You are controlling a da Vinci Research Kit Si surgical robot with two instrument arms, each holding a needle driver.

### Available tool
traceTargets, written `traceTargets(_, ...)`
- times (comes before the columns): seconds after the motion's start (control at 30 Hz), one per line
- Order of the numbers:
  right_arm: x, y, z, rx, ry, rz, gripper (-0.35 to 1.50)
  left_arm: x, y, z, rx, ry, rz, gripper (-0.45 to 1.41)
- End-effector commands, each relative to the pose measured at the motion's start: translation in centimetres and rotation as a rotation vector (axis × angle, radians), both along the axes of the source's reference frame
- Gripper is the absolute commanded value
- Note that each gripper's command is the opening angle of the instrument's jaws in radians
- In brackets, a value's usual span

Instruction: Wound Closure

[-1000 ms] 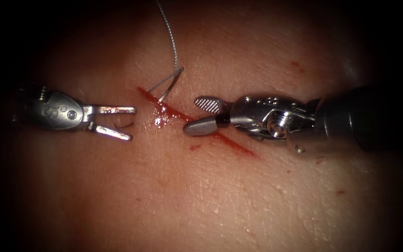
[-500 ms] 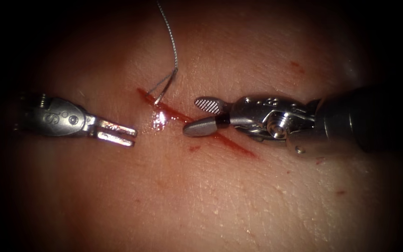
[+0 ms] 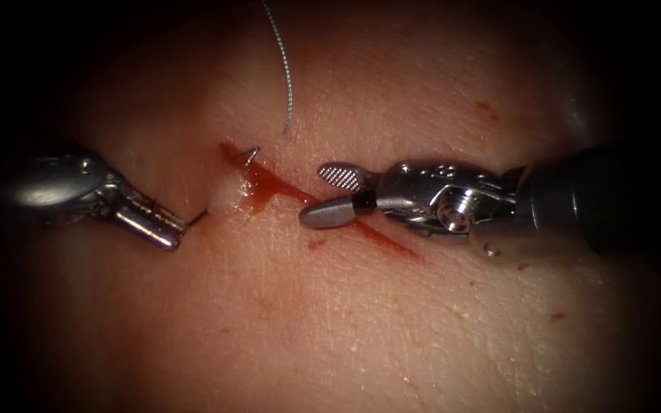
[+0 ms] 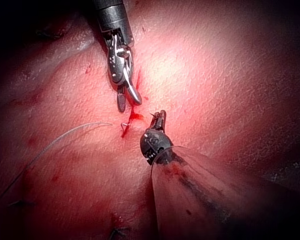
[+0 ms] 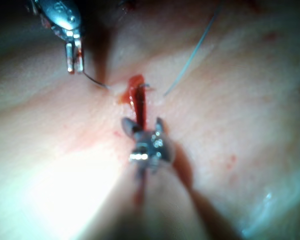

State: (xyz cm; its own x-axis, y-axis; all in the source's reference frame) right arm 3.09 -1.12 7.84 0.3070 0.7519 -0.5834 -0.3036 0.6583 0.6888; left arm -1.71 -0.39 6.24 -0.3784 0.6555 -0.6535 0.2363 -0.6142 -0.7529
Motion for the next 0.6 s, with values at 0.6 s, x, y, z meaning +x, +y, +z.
traceTargets(0.6,0.08,-0.1,0.01,0.003,0.004,-0.005,1.25,0.3,-0.1,-0.28,0.089,-0.017,0.1,-0.45)
